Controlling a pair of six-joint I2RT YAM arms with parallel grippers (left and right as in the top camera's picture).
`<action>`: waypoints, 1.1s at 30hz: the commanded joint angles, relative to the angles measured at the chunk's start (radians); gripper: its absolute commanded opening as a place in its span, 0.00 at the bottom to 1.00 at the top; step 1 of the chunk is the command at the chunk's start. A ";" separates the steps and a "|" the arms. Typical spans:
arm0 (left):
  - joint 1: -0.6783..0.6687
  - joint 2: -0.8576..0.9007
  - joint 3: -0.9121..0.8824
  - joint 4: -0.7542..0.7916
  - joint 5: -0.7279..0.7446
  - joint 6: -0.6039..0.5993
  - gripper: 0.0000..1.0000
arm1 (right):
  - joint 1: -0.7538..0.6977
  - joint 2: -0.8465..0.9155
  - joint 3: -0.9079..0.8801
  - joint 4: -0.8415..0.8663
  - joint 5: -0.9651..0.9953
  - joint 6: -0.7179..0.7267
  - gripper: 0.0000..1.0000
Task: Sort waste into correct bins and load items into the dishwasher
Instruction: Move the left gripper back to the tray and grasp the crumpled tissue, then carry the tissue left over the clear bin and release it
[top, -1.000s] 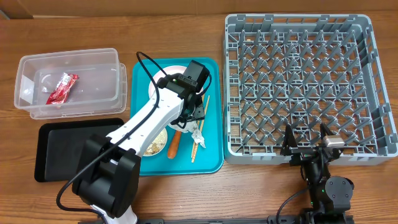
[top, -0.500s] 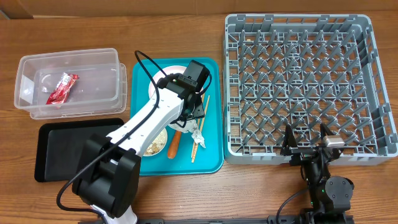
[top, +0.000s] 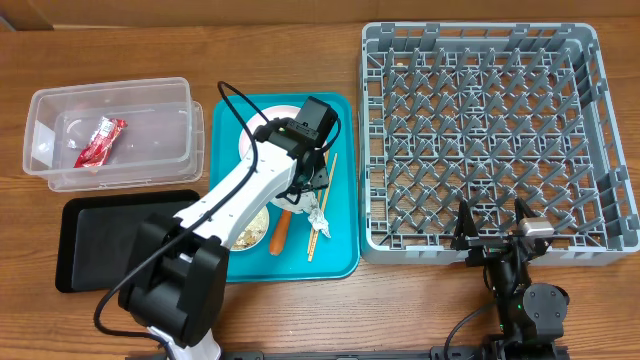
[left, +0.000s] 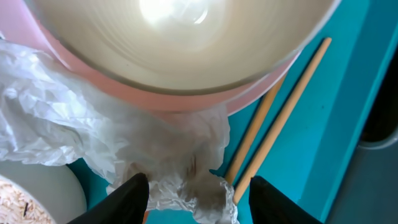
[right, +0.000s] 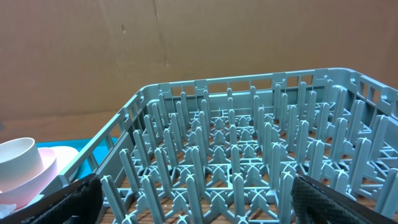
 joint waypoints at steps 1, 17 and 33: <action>-0.005 0.024 -0.009 0.001 -0.020 -0.018 0.53 | -0.007 -0.012 -0.011 0.007 -0.002 0.000 1.00; -0.005 0.043 -0.009 0.001 -0.020 -0.018 0.47 | -0.007 -0.012 -0.011 0.007 -0.002 0.000 1.00; -0.005 0.042 -0.005 -0.032 -0.016 -0.018 0.04 | -0.007 -0.012 -0.011 0.007 -0.002 0.000 1.00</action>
